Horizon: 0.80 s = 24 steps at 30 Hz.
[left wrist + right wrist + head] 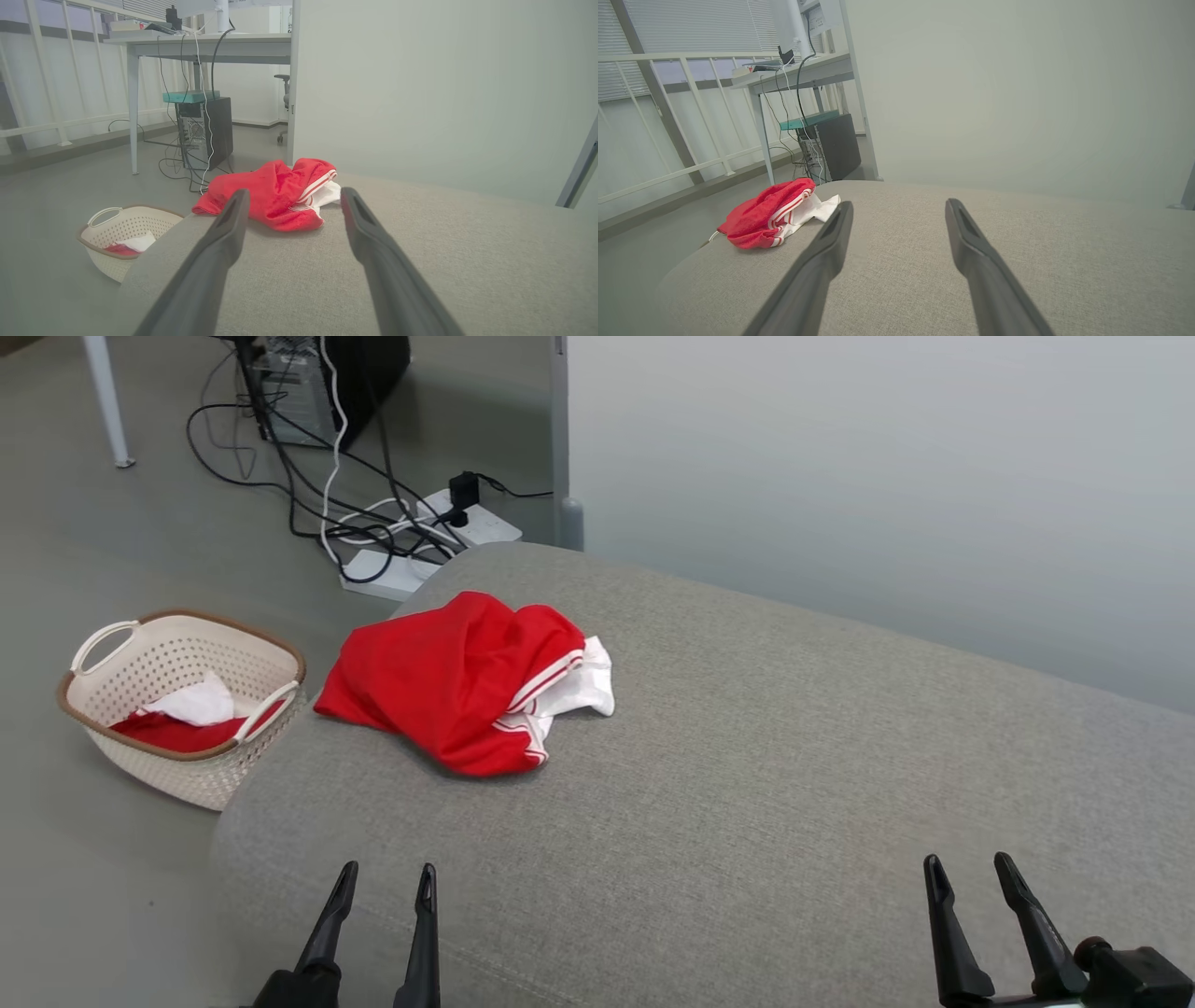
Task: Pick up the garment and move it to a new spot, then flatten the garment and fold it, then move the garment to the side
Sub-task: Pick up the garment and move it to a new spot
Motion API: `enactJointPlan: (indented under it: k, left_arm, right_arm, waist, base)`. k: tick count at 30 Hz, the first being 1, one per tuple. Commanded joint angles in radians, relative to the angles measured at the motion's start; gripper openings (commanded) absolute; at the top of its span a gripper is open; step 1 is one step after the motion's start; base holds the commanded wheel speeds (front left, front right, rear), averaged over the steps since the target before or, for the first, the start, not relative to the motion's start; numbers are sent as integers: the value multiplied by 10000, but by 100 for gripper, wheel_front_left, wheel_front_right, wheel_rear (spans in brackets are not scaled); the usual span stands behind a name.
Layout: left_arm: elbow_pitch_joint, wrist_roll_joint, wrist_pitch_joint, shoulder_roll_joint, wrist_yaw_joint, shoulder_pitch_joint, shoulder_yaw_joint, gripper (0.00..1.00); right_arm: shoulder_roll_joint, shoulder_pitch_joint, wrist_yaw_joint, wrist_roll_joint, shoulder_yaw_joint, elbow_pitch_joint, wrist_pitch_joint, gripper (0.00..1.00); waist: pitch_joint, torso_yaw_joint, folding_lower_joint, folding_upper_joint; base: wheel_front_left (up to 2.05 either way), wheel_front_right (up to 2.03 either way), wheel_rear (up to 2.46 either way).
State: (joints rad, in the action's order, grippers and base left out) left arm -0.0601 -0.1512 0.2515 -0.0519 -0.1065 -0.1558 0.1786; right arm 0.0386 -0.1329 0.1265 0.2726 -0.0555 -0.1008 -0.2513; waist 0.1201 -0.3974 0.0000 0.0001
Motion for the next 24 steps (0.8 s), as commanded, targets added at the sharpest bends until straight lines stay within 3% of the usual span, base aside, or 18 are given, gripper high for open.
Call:
enactJointPlan:
  k: [1,24]
  left_arm:
    - [324,43,103,16,-14,577,-273,100]
    - [225,20,103,16,-20,758,-320,100]
  right_arm:
    - [118,335,42,53,-261,329,-105,100]
    - [116,289,42,-41,-361,192,-105,100]
  waist:
    - [-69,-269,0,-1]
    - [-242,-178,0,-1]
  base:
    - [0,0,0]
    - [0,0,0]
